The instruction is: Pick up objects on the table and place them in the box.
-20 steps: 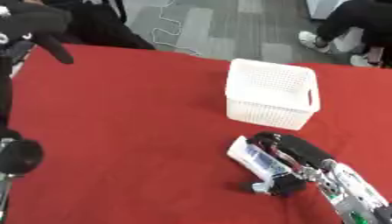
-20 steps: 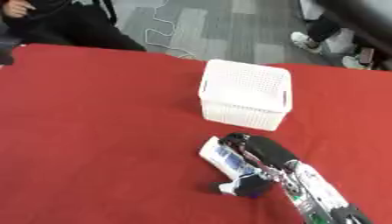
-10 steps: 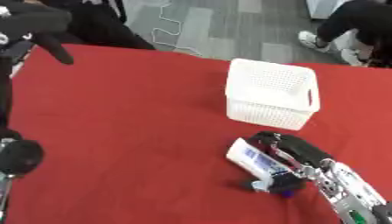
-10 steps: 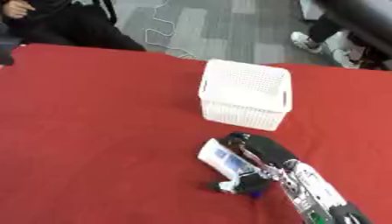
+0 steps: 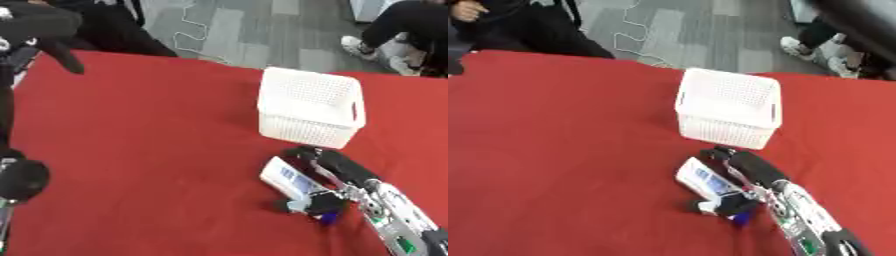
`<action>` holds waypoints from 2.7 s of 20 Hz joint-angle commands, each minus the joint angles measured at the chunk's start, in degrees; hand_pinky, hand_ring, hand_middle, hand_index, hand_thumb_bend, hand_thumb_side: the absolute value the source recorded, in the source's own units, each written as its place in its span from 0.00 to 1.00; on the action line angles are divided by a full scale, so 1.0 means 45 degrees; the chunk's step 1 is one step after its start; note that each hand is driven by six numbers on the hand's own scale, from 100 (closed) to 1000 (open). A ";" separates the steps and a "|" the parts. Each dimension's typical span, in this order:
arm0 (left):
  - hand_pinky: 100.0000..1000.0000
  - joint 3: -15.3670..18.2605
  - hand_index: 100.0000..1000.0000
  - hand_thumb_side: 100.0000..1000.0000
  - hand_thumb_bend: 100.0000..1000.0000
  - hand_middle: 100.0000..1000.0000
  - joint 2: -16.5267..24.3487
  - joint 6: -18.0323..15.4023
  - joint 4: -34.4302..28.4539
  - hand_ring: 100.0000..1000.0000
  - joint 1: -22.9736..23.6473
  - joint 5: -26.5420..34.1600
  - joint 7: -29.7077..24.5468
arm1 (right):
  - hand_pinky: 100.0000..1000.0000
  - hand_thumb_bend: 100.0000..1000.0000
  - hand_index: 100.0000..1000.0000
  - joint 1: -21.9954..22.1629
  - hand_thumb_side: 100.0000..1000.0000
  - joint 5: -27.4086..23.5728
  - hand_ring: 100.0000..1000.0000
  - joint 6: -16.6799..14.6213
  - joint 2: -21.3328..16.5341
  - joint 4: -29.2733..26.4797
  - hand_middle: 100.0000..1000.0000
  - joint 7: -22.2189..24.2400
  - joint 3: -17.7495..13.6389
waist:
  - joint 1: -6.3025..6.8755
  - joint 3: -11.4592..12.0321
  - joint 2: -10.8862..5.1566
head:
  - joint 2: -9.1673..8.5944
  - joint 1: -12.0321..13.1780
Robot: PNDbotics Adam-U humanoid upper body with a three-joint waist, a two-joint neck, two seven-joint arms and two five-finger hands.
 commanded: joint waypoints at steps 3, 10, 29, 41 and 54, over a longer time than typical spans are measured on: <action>0.60 0.0012 0.77 1.00 0.51 0.63 0.0185 -0.0041 -0.0174 0.37 -0.0220 0.0085 0.0008 | 0.34 0.74 0.95 -0.0006 0.63 0.0439 0.61 0.0365 -0.0107 0.0255 0.81 0.0026 -0.0055 | 0.0015 0.0000 -0.0075 | -0.0043 0.0069; 0.60 0.0010 0.77 1.00 0.51 0.63 0.0185 -0.0046 -0.0174 0.37 -0.0229 0.0092 0.0003 | 0.36 0.73 0.93 0.0008 0.63 0.0761 0.61 0.0359 -0.0087 0.0341 0.80 -0.0015 -0.0062 | 0.0012 0.0006 -0.0075 | -0.0043 0.0078; 0.60 0.0025 0.77 1.00 0.51 0.63 0.0200 -0.0058 -0.0174 0.37 -0.0239 0.0084 0.0014 | 0.39 0.66 0.60 -0.0070 0.79 0.3448 0.47 0.0707 0.0141 0.0701 0.62 0.0243 -0.0388 | -0.0004 -0.0010 -0.0067 | -0.0043 0.0086; 0.60 0.0031 0.77 1.00 0.52 0.63 0.0191 -0.0066 -0.0174 0.37 -0.0259 0.0093 0.0006 | 0.09 0.41 0.60 -0.0002 0.59 0.3853 0.30 0.0720 0.0091 0.0817 0.49 -0.0252 -0.0235 | -0.0024 0.0007 -0.0067 | -0.0043 0.0095; 0.60 0.0037 0.77 1.00 0.52 0.63 0.0186 -0.0085 -0.0174 0.37 -0.0287 0.0101 0.0004 | 0.00 0.27 0.59 0.0055 0.50 0.4048 0.17 0.0449 0.0088 0.1064 0.41 -0.0057 -0.0123 | -0.0041 0.0031 -0.0058 | -0.0043 0.0107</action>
